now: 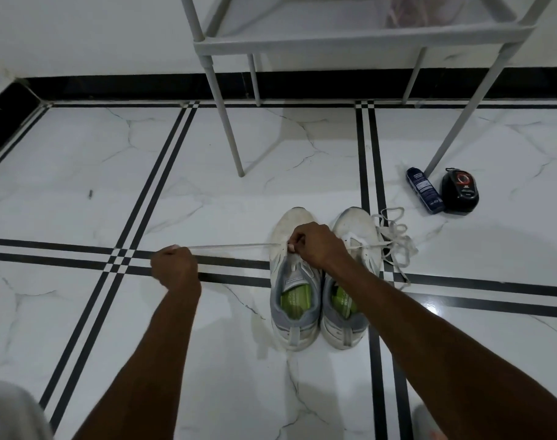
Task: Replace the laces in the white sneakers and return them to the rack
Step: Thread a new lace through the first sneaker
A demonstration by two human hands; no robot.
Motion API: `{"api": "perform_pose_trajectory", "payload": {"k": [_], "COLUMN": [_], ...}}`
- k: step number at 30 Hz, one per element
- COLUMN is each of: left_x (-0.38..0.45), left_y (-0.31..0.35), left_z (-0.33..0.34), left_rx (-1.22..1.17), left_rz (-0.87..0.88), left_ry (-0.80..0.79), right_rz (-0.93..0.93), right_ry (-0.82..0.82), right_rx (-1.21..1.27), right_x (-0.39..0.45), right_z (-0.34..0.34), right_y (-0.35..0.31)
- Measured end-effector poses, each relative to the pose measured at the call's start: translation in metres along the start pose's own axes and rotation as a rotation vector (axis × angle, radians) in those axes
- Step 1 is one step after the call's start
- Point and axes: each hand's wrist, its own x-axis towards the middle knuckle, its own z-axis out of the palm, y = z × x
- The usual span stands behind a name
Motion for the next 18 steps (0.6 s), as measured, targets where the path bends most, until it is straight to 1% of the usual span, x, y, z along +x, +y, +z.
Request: {"api": "perform_pose_trajectory", "payload": {"k": [1, 2, 4, 5, 7, 8, 9, 10, 11, 12, 13, 14, 15, 16, 17, 18], "left_x": [-0.003, -0.010, -0.026, -0.032, -0.045, -0.051, -0.057, -0.061, -0.066, -0.059, -0.049, -0.030, -0.006, 0.016, 0.030, 0.030], "left_y": [-0.003, -0.006, -0.015, -0.016, -0.016, -0.016, -0.015, -0.012, -0.007, -0.009, -0.007, -0.005, -0.002, 0.000, 0.002, 0.004], "left_z": [0.001, 0.006, 0.029, 0.040, 0.056, 0.061, 0.063, 0.062, 0.059, 0.055, 0.045, 0.034, 0.023, 0.011, 0.002, -0.002], "left_rx": [0.047, 0.126, 0.275, 0.331, 0.389, 0.384, 0.382, 0.395, 0.417, 0.418, 0.377, 0.275, 0.190, 0.163, 0.260, 0.386], "left_rz": [0.124, 0.296, 0.654, 0.748, 0.800, 0.799, 0.805, 0.799, 0.800, 0.780, 0.708, 0.580, 0.409, 0.221, 0.085, 0.037], "left_ry": [0.004, -0.025, -0.227, -0.350, -0.573, -0.623, -0.626, -0.599, -0.538, -0.462, -0.353, -0.207, -0.062, 0.051, 0.139, 0.187], "right_rz": [-0.004, -0.006, -0.009, -0.011, -0.017, -0.017, -0.019, -0.018, -0.012, -0.004, 0.002, 0.006, 0.006, -0.001, -0.013, -0.026], "right_ry": [-0.007, -0.007, -0.005, -0.006, -0.011, -0.012, -0.015, -0.017, -0.022, -0.031, -0.038, -0.041, -0.041, -0.042, -0.045, -0.057], "right_rx": [-0.015, -0.027, -0.040, -0.044, -0.055, -0.057, -0.056, -0.052, -0.046, -0.043, -0.045, -0.051, -0.055, -0.061, -0.074, -0.097], "right_x": [0.001, 0.001, 0.001, 0.001, 0.002, 0.002, 0.002, 0.002, 0.002, 0.001, 0.001, 0.001, 0.001, 0.000, 0.000, 0.000], "right_z": [0.000, 0.002, 0.002, 0.002, 0.003, 0.003, 0.003, 0.004, 0.004, 0.004, 0.004, 0.003, 0.001, 0.000, -0.001, -0.003], "right_y": [-0.001, -0.003, -0.005, -0.005, -0.006, -0.006, -0.006, -0.005, -0.004, -0.003, -0.002, -0.001, -0.001, -0.001, -0.002, -0.003]}}
